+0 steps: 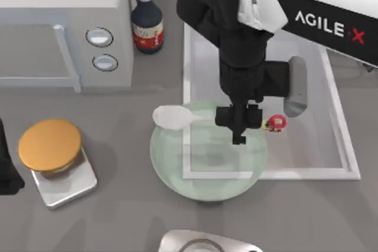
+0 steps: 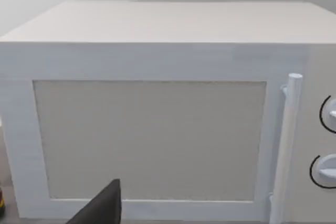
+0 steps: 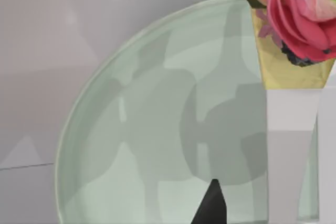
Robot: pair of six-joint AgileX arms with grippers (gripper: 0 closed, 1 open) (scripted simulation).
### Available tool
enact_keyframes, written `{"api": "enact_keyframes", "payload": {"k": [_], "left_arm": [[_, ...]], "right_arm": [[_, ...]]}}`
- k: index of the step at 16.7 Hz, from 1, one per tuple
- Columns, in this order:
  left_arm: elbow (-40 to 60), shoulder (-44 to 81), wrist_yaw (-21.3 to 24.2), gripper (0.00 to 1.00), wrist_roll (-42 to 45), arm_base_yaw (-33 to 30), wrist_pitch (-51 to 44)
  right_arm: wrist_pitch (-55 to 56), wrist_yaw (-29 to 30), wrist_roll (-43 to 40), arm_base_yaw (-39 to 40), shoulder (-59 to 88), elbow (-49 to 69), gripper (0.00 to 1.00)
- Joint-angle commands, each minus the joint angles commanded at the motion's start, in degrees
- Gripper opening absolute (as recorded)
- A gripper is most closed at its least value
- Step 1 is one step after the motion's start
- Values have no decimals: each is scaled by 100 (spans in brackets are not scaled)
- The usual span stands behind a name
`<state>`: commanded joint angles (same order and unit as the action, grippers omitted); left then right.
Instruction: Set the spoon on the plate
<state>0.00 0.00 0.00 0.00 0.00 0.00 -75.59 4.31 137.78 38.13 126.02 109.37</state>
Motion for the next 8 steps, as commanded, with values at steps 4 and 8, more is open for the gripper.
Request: {"api": "enact_keyframes", "payload": {"k": [4, 8], "left_arm": [[0, 0, 0, 100, 0, 0, 0], [0, 0, 0, 100, 0, 0, 0]], "right_arm": [[10, 42, 56, -103, -152, -45, 0], [228, -14, -41, -91, -150, -15, 0]]}}
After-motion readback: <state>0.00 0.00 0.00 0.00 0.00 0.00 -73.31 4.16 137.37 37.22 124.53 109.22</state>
